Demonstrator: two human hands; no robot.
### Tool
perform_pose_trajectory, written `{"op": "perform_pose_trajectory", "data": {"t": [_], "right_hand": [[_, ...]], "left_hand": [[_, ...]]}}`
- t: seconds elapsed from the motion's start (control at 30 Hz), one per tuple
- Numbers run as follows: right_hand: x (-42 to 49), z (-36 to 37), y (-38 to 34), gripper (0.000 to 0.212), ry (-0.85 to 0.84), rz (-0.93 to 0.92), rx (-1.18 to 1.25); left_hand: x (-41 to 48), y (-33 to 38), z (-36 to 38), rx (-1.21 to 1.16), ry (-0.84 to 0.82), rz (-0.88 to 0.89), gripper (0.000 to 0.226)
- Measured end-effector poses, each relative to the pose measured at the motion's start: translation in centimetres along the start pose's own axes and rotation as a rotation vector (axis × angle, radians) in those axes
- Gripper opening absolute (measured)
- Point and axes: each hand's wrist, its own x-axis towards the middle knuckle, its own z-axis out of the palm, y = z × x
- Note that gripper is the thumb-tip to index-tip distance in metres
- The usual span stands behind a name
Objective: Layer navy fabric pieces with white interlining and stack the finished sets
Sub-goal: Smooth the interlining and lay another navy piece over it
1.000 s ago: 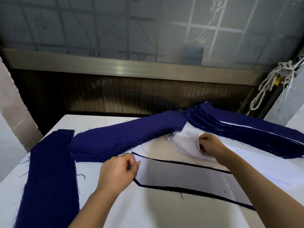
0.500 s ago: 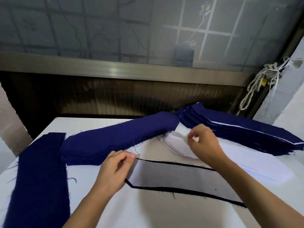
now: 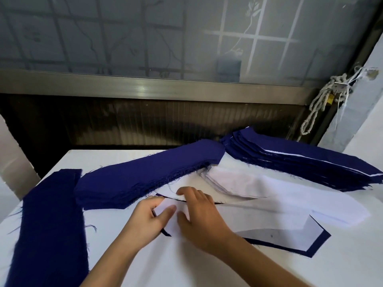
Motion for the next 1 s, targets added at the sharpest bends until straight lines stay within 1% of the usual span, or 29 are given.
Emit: {"op": "perform_pose_trajectory", "data": {"t": [0.07,0.13,0.2,0.27,0.3,0.4,0.47,0.57,0.63,0.77,0.83,0.87,0.93,1.0], "right_hand": [[0.4,-0.5,1.4,0.049,-0.052,0.029,-0.035],[0.3,-1.2,3.0,0.053,-0.069,0.059,-0.125],[-0.4,-2.3,4.6,0.053,-0.056,0.098,-0.18],[-1.4,-3.8,6.4,0.052,-0.05,0.117,-0.28],[-2.0,-4.6,7.4,0.053,-0.062,0.133,-0.332],[-4.1,-7.4,10.4,0.054,-0.072,0.219,-0.42],[-6.0,-9.2,12.2,0.054,-0.025,0.278,-0.445],[-8.9,-11.3,14.3,0.051,0.101,0.344,-0.394],[-10.6,-12.2,15.1,0.049,0.187,0.396,-0.317],[-12.5,-13.0,15.0,0.045,0.479,0.582,0.012],[-12.8,-12.8,14.8,0.043,0.596,0.649,0.163],[-12.8,-12.5,14.7,0.042,0.633,0.668,0.203],[-13.1,-12.0,14.5,0.038,0.653,0.695,0.22],[-13.2,-11.6,14.3,0.036,0.642,0.714,0.152]], "left_hand": [[-0.2,-0.1,-0.1,0.017,0.015,0.006,0.017],[-0.3,-0.2,-0.3,-0.006,0.059,0.012,0.016],[-0.2,-0.4,-0.4,-0.032,0.121,-0.016,0.016],[-0.1,-0.5,-0.6,-0.053,0.169,-0.043,0.02],[-0.1,-0.5,-0.6,-0.05,0.191,-0.051,0.018],[-0.2,-0.4,-0.7,-0.012,0.247,-0.059,0.014],[-0.2,-0.4,-0.7,0.042,0.272,-0.067,0.012],[-0.1,-0.6,-0.9,0.093,0.314,-0.086,0.014],[-0.1,-0.5,-0.9,0.118,0.335,-0.089,0.016],[-0.2,-0.6,-0.8,0.148,0.359,-0.111,0.015],[-0.2,-0.7,-0.9,0.147,0.365,-0.13,0.013],[-0.2,-0.8,-0.9,0.152,0.368,-0.136,0.012],[-0.2,-0.9,-0.9,0.175,0.37,-0.139,0.013],[-0.2,-1.0,-0.8,0.21,0.374,-0.141,0.017]]}}
